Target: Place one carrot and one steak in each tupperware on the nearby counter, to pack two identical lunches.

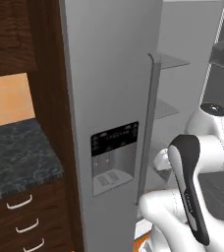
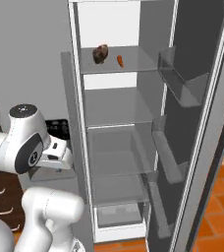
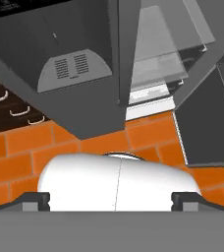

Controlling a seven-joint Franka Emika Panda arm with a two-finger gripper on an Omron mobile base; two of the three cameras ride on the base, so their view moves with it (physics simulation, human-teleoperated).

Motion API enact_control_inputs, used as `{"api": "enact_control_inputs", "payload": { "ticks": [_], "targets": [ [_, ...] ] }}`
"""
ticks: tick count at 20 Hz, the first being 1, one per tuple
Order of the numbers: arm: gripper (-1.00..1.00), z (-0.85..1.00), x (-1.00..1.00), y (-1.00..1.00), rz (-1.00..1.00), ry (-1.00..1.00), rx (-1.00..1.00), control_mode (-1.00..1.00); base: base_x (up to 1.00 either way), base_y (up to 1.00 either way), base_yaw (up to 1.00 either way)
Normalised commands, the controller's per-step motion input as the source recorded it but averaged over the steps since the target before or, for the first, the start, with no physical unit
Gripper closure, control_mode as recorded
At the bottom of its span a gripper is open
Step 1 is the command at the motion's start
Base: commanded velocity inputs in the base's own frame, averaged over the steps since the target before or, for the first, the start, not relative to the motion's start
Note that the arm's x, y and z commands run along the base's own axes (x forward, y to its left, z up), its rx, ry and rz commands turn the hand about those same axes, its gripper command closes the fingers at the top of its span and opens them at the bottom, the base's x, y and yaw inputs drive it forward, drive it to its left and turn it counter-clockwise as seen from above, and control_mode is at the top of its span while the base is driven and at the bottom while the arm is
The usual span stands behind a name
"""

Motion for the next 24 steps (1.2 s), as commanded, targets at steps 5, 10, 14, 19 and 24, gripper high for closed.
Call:
{"api": "enact_control_inputs", "payload": {
  "ticks": [5,10,14,19,24],
  "targets": [
    [-1.00,0.00,0.00,0.00,0.00,0.00,0.00,1.00,0.48,-0.70,0.34],
    [-1.00,0.00,0.00,0.00,0.00,0.00,0.00,1.00,0.31,0.00,0.44],
    [-1.00,0.00,0.00,0.00,0.00,0.00,0.00,1.00,0.52,-0.43,0.19],
    [-1.00,0.00,0.00,0.00,0.00,0.00,0.00,1.00,0.27,-0.21,0.00],
    [-1.00,0.00,0.00,0.00,0.00,0.00,0.00,1.00,-0.04,-0.55,-0.04]
  ]
}}
